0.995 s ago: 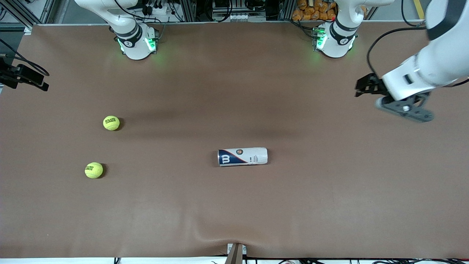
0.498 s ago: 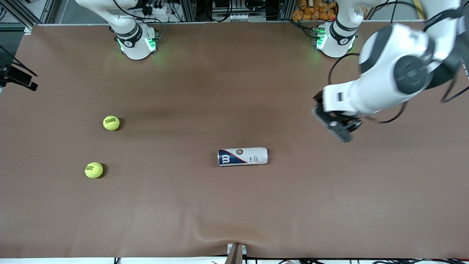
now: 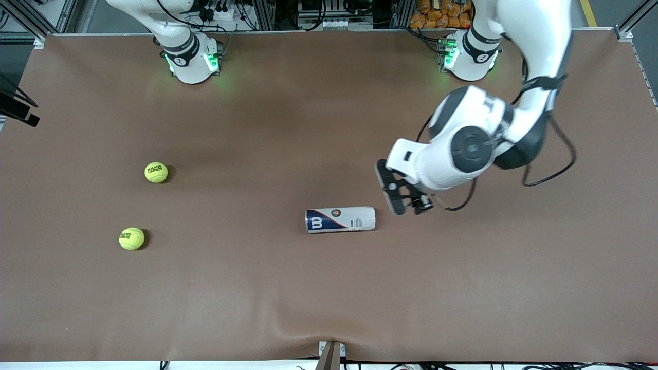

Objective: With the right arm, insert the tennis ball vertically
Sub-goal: 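Reach the left gripper down to the white-and-blue tennis ball can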

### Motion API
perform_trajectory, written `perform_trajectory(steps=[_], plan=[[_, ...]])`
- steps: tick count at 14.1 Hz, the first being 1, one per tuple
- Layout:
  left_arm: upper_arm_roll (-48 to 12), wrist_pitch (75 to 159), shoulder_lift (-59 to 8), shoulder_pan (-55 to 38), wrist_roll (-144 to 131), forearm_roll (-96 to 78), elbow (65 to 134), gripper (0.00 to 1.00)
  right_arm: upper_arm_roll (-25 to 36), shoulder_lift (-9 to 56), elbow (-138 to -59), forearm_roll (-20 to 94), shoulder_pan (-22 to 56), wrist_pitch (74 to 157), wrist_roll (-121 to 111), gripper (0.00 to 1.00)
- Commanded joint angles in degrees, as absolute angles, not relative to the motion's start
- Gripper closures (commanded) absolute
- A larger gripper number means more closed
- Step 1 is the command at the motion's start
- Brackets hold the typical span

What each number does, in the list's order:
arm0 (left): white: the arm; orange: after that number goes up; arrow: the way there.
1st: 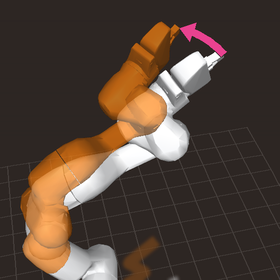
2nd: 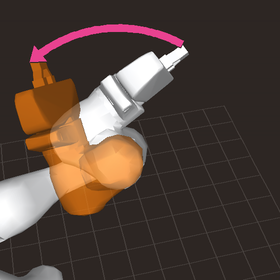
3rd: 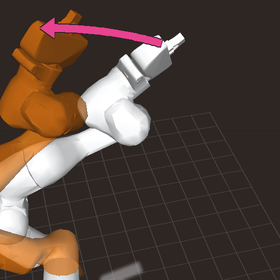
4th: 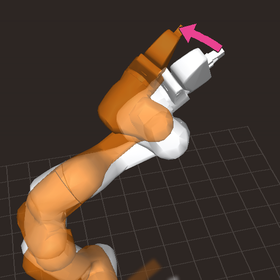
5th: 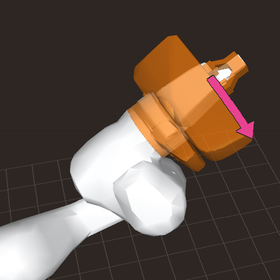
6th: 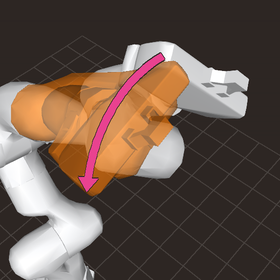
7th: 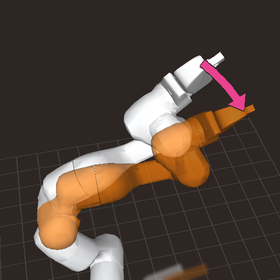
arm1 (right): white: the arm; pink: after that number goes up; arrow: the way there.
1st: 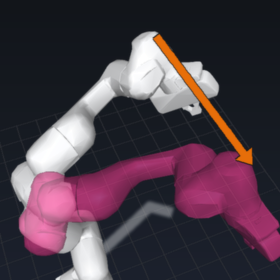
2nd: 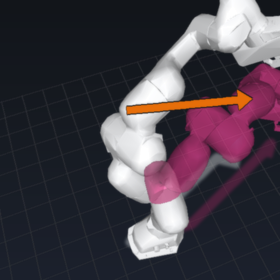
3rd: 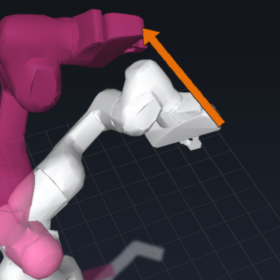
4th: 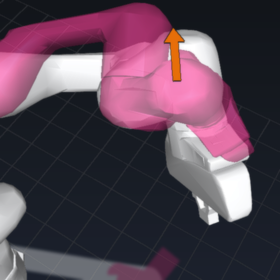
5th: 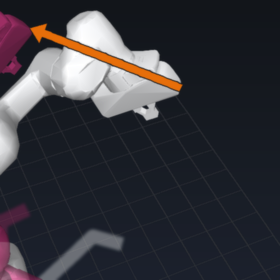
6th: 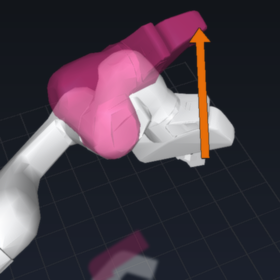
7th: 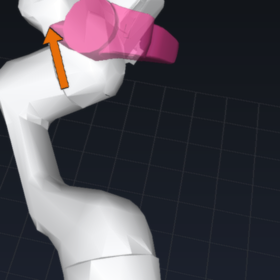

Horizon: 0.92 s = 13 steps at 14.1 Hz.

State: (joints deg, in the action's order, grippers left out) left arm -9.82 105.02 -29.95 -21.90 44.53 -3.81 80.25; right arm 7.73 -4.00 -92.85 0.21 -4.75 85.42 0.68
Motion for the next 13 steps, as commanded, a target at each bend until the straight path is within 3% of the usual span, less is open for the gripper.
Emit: perform_trajectory(steps=[1, 13], plan=[[-9.23, 107.74, -32.95, -26.09, 46.49, 0.61, 77.7, 0.0, 7.21, -3.87, -93.34, -0.18, -5.45, 86.4, 0.79, 0.0], [-7.29, 124.88, -43.94, -31.99, 49.04, 4.22, 74.27, 0.0, 7.03, -3.34, -93.6, 0.7, -5.54, 86.49, 0.44, 0.0]])
